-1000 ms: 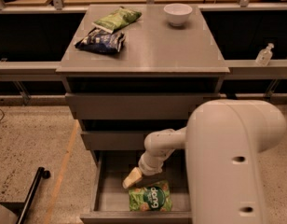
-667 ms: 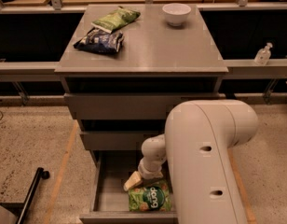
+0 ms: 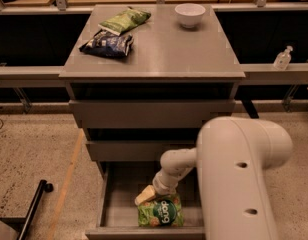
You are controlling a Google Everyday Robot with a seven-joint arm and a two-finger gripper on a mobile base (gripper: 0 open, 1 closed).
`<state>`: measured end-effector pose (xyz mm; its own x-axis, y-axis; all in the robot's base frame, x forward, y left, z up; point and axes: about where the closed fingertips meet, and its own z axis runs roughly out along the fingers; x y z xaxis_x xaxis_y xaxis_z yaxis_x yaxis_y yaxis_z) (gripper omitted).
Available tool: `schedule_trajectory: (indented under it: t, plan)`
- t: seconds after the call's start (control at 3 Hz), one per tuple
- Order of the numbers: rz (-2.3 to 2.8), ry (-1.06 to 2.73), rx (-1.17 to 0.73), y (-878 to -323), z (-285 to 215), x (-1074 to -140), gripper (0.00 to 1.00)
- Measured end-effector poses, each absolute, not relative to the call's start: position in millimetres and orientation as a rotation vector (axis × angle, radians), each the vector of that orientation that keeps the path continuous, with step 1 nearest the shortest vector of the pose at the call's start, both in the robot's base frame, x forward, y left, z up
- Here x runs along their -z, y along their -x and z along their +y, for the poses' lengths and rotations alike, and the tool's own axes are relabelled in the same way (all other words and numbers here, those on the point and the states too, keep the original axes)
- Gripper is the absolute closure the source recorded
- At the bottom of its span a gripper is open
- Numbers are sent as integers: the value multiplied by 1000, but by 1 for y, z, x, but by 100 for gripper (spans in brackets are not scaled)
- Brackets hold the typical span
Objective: Pick green rice chip bag from bottom drawer and place on counter
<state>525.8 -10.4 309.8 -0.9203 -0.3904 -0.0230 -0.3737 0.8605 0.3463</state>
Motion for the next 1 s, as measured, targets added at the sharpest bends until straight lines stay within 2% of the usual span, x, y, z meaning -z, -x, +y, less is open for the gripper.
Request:
schedule_trajectory:
  t: [0.33,0.67,1.0]
  plan:
    - [-2960,-563,748,-527,-12,-294,0]
    - [-2939,-508,841,-530,-16,-278,0]
    - [-2929,-465,800,-532,-19,-261,0]
